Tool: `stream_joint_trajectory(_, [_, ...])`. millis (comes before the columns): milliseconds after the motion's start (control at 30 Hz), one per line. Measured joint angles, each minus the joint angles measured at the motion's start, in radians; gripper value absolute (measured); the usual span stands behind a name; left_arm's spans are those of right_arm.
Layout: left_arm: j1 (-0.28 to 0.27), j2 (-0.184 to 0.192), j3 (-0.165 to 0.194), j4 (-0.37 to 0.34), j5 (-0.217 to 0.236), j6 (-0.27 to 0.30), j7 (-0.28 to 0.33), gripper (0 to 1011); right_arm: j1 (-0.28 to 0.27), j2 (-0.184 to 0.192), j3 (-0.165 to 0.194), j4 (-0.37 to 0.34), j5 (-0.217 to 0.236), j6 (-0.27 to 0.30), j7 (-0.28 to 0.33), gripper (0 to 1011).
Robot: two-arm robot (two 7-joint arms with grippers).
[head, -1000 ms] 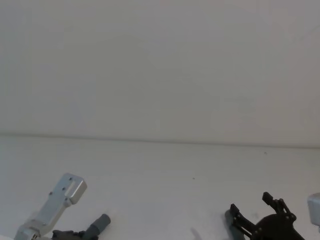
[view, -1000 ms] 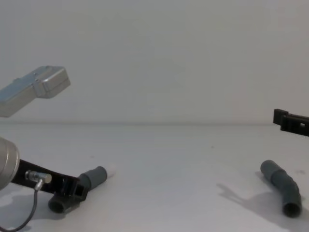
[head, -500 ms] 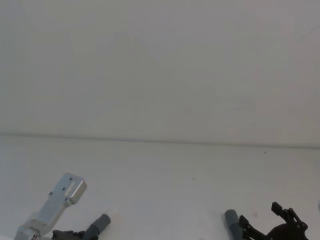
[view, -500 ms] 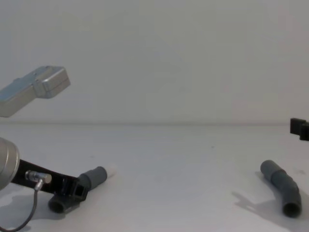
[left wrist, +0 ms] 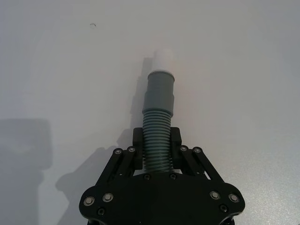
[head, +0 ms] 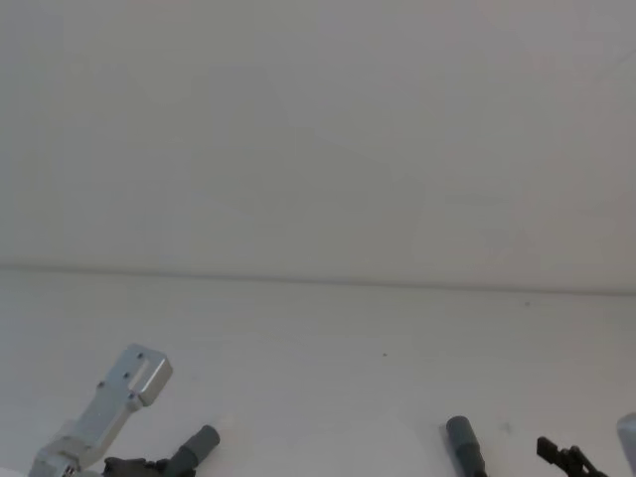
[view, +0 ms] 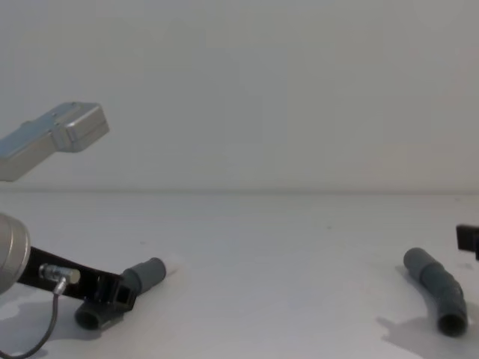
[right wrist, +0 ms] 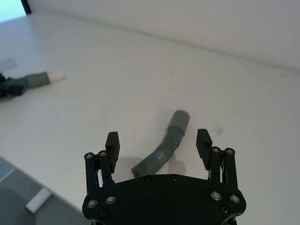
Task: Use both hands to pick up one end of the pipe from the table, align the ends, and insert them.
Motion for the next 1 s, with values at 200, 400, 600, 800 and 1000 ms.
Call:
stream_joint_trajectory(200, [0.000, 0.000, 0.000, 0.000, 0.000, 0.000, 0.000, 299, 0.003, 0.010, -0.019, -0.003, -0.021, 0.040, 0.001, 1002])
stream_joint_trajectory(400, [0.000, 0.000, 0.000, 0.000, 0.000, 0.000, 0.000, 299, 0.021, 0.005, -0.037, 0.007, -0.041, 0.080, -0.006, 1002])
stream_joint_trajectory(600, [0.000, 0.000, 0.000, 0.000, 0.000, 0.000, 0.000, 299, 0.045, -0.017, -0.050, 0.017, -0.054, 0.124, -0.028, 1002])
stream_joint_trajectory(800, [0.000, 0.000, 0.000, 0.000, 0.000, 0.000, 0.000, 299, 0.081, -0.061, -0.061, 0.029, -0.062, 0.201, -0.071, 1002])
stream_joint_trajectory(1000, [0.000, 0.000, 0.000, 0.000, 0.000, 0.000, 0.000, 299, 0.113, -0.102, -0.069, 0.043, -0.068, 0.278, -0.110, 1003])
